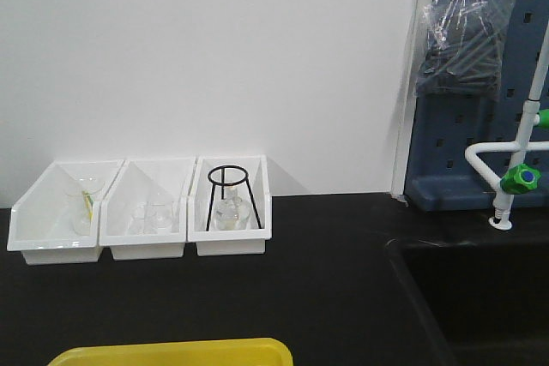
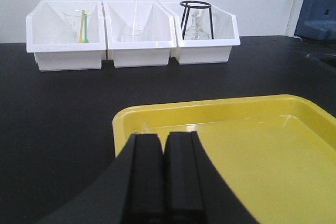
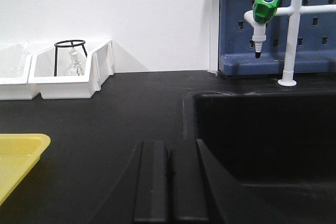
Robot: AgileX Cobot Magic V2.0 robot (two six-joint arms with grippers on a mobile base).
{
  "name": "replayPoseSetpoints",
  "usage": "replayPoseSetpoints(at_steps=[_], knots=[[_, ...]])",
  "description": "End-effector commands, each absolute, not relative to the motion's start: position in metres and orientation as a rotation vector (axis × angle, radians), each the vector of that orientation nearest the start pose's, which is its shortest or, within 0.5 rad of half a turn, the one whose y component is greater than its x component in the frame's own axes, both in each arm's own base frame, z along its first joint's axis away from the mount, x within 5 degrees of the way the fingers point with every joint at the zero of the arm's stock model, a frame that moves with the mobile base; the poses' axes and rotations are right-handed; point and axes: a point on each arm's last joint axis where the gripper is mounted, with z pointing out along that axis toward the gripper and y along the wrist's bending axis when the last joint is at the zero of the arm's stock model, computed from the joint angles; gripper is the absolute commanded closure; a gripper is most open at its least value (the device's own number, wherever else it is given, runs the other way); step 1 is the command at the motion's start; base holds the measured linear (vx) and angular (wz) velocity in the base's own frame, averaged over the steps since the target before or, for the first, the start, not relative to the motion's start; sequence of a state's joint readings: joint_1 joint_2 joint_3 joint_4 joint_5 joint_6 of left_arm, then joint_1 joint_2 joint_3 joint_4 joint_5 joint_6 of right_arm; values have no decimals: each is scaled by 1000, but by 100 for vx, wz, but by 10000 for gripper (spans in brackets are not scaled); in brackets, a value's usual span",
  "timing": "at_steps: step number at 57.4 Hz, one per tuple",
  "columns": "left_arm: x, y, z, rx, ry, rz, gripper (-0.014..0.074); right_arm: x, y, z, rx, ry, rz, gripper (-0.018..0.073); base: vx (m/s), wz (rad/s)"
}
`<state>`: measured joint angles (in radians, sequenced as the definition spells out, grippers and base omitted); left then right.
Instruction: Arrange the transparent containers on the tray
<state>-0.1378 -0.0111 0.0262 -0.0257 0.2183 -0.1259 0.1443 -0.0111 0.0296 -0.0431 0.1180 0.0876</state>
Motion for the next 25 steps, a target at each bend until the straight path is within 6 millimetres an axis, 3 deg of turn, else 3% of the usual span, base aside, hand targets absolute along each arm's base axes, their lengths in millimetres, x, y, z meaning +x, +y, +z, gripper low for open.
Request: replayPoseSetpoints(at_steps=[1, 25], knots=[[56, -8, 181, -17, 1653, -229, 600, 56, 8, 198, -89, 1540, 127, 571, 0, 0], [56, -8, 181, -17, 1653, -229, 600, 56, 8, 198, -89, 1540, 127, 571, 0, 0]])
